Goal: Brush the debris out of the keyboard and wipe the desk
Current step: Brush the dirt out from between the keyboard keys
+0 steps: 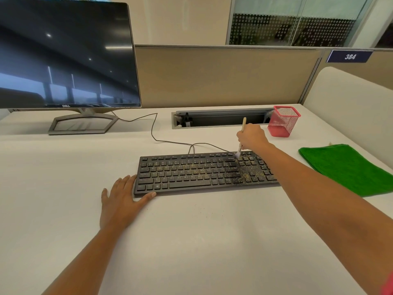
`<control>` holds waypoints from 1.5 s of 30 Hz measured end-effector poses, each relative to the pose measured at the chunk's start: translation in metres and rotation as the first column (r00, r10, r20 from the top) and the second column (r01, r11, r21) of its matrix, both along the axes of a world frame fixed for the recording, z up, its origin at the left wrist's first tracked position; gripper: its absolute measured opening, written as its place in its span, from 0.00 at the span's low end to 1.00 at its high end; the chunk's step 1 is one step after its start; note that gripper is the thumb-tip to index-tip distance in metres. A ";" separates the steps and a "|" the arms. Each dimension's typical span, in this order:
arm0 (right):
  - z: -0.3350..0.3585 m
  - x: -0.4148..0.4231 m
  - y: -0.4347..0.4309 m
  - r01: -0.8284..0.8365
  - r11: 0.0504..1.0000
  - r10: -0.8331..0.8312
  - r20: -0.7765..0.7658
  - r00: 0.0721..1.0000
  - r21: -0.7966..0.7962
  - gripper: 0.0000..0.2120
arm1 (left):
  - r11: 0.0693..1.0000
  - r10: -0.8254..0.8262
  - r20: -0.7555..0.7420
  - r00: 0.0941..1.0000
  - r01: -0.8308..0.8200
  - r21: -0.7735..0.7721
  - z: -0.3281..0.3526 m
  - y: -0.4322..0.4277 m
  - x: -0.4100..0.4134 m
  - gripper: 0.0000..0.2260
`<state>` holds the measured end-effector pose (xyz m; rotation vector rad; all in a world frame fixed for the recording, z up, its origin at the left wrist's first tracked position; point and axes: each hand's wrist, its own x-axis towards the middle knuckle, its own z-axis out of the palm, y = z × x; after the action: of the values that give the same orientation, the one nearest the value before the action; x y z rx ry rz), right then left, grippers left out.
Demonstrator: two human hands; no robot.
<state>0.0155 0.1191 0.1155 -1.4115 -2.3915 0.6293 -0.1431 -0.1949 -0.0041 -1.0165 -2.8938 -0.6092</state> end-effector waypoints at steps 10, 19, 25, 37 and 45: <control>-0.004 -0.001 0.000 -0.050 0.995 0.046 -0.050 0.998 -0.084 0.14 | 1.000 -0.004 -0.010 1.000 0.004 0.000 0.002 0.000 0.001 0.45; -0.007 -0.002 -0.001 -0.069 0.997 0.066 -0.088 0.994 -0.027 0.17 | 1.000 0.001 -0.001 1.000 -0.001 -0.007 0.001 0.000 0.000 0.48; 0.000 -0.003 0.000 -0.084 0.995 0.080 0.077 0.994 0.054 0.14 | 1.000 0.004 -0.004 1.000 -0.004 -0.008 0.000 0.000 0.000 0.48; -0.004 -0.002 0.000 -0.088 0.995 0.086 0.041 0.995 0.044 0.14 | 1.000 0.004 -0.007 1.000 -0.004 -0.003 0.001 0.000 0.001 0.47; -0.007 0.002 0.000 -0.095 0.993 0.091 0.052 0.994 0.068 0.16 | 1.000 -0.002 -0.009 1.000 0.002 -0.001 -0.002 0.000 -0.001 0.47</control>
<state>0.0173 0.1188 0.1082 -1.3079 -2.5035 0.5339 -0.1444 -0.1947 -0.0056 -1.0194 -2.8863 -0.6010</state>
